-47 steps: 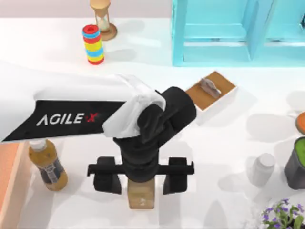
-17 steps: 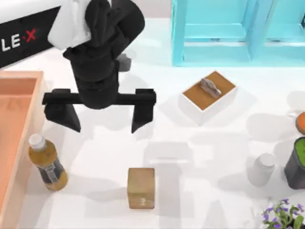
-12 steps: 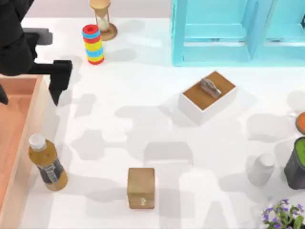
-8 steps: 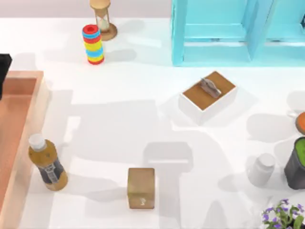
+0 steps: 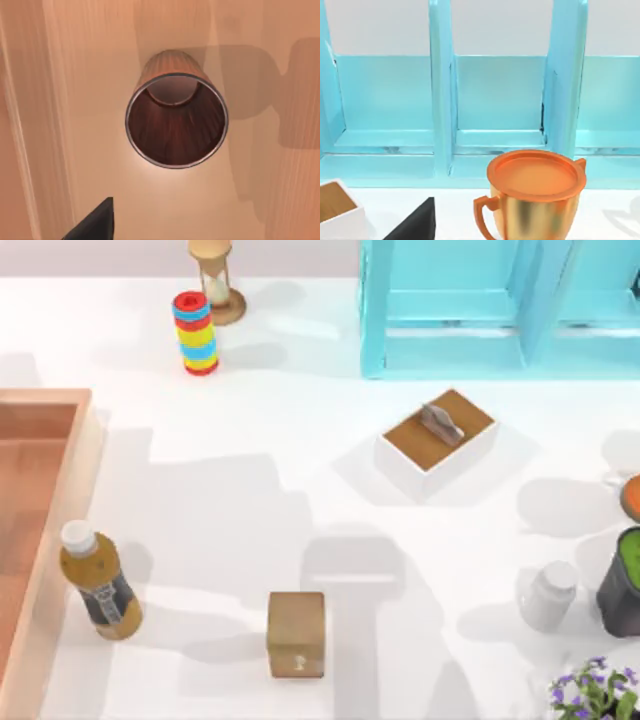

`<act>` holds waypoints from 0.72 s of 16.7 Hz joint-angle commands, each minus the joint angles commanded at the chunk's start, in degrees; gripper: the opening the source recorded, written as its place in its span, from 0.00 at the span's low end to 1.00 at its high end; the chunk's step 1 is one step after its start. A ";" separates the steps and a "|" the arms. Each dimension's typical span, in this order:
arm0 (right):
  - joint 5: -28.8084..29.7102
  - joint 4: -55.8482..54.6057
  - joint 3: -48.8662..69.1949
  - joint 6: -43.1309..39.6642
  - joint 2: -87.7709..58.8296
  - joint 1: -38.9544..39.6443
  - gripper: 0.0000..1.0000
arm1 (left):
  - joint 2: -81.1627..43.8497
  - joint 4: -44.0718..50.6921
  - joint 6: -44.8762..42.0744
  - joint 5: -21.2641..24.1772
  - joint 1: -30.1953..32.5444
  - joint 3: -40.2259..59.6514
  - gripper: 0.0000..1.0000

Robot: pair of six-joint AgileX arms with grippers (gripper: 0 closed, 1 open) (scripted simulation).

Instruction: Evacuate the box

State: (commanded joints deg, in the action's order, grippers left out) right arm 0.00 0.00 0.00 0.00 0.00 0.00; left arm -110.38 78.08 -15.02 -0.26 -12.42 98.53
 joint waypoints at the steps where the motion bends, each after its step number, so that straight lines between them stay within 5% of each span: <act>1: 0.00 0.00 0.00 0.00 0.00 0.00 1.00 | -0.05 -0.14 0.00 0.00 -0.01 -0.08 1.00; 12: 0.00 0.00 0.00 0.00 0.00 0.00 1.00 | -3.18 -17.35 -0.22 0.06 -0.31 -14.09 1.00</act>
State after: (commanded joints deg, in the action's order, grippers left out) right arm 0.00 0.00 0.00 0.00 0.00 0.00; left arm -113.56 60.73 -15.24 -0.21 -12.73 84.45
